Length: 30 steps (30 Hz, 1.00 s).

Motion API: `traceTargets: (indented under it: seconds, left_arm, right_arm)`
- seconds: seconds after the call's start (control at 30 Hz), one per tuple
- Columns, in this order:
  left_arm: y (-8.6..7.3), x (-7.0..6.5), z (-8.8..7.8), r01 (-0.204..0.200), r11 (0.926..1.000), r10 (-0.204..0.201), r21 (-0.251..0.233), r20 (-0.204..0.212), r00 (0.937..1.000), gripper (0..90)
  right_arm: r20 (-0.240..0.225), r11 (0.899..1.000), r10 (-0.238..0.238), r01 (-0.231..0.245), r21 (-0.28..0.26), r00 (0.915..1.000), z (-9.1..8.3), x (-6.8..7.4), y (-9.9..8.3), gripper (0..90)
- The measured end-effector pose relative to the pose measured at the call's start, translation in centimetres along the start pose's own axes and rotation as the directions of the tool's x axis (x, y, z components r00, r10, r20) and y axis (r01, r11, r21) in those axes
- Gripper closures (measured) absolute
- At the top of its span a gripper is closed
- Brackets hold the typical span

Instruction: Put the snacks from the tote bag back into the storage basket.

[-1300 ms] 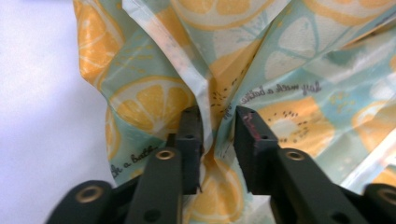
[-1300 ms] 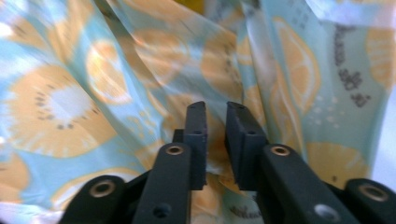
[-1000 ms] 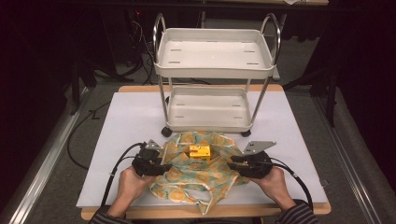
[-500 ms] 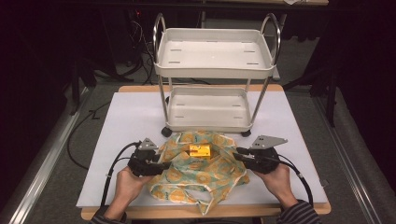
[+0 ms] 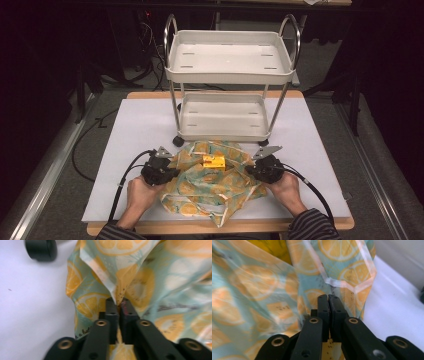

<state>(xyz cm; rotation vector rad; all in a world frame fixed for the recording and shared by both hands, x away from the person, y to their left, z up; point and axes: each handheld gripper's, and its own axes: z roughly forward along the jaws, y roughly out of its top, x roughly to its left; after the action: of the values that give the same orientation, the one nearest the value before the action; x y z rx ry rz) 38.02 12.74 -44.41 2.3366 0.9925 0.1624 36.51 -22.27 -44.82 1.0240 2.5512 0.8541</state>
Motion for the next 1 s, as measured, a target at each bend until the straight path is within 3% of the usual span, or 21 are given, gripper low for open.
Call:
traceTargets:
  seconds: [0.1, 0.2, 0.33, 0.4, 0.47, 0.53, 0.63, 0.83, 1.0]
  left_arm:
    - [0.0, 0.1, 1.3, -0.020, 0.9978, 0.022, 0.063, -0.022, 0.9995, 90.0]
    - [0.1, 0.2, 1.4, -0.026, 0.9969, 0.029, 0.074, -0.040, 0.9988, 90.0]
    - [0.0, -0.2, 1.5, -0.057, 0.9953, 0.063, 0.079, -0.072, 0.9954, 90.0]
    - [0.0, -0.3, 1.5, -0.064, 0.9949, 0.070, 0.078, -0.076, 0.9946, 90.0]
    - [0.0, -0.2, 1.5, -0.059, 0.9951, 0.064, 0.080, -0.070, 0.9954, 90.0]
    - [0.1, -0.2, 1.5, -0.054, 0.9954, 0.059, 0.079, -0.066, 0.9961, 90.0]
    - [0.1, -0.2, 1.5, -0.049, 0.9957, 0.055, 0.078, -0.065, 0.9964, 90.0]
    - [0.1, -0.2, 1.5, -0.045, 0.9957, 0.050, 0.081, -0.062, 0.9968, 90.0]
    - [0.1, -0.1, 1.5, -0.042, 0.9958, 0.047, 0.081, -0.057, 0.9973, 89.7]
  right_arm:
    - [0.009, 0.999, -0.005, 0.004, 0.035, 0.9999, 0.7, -0.1, -0.2, 90.0]
    - [0.023, 0.998, -0.021, 0.019, 0.063, 0.9995, 1.2, 0.0, -0.4, 90.0]
    - [0.029, 0.998, -0.015, 0.013, 0.062, 0.9995, 1.2, 0.0, -0.4, 89.9]
    - [0.027, 0.999, -0.008, 0.007, 0.032, 0.9996, 0.9, 0.1, -0.3, 81.2]
    - [0.012, 0.999, 0.013, -0.012, -0.042, 0.9998, 0.0, 0.2, 0.0, 71.6]
    - [-0.005, 0.992, 0.030, -0.031, -0.126, 0.9995, -1.0, 0.4, 0.4, 62.6]
    - [-0.029, 0.981, 0.046, -0.051, -0.188, 0.9985, -1.8, 0.6, 1.0, 52.8]
    - [-0.076, 0.980, -0.023, 0.008, -0.200, 0.9968, -1.0, 1.8, 2.2, 43.0]
    - [-0.087, 0.988, -0.054, 0.040, -0.152, 0.9948, 0.4, 2.3, 2.8, 39.2]
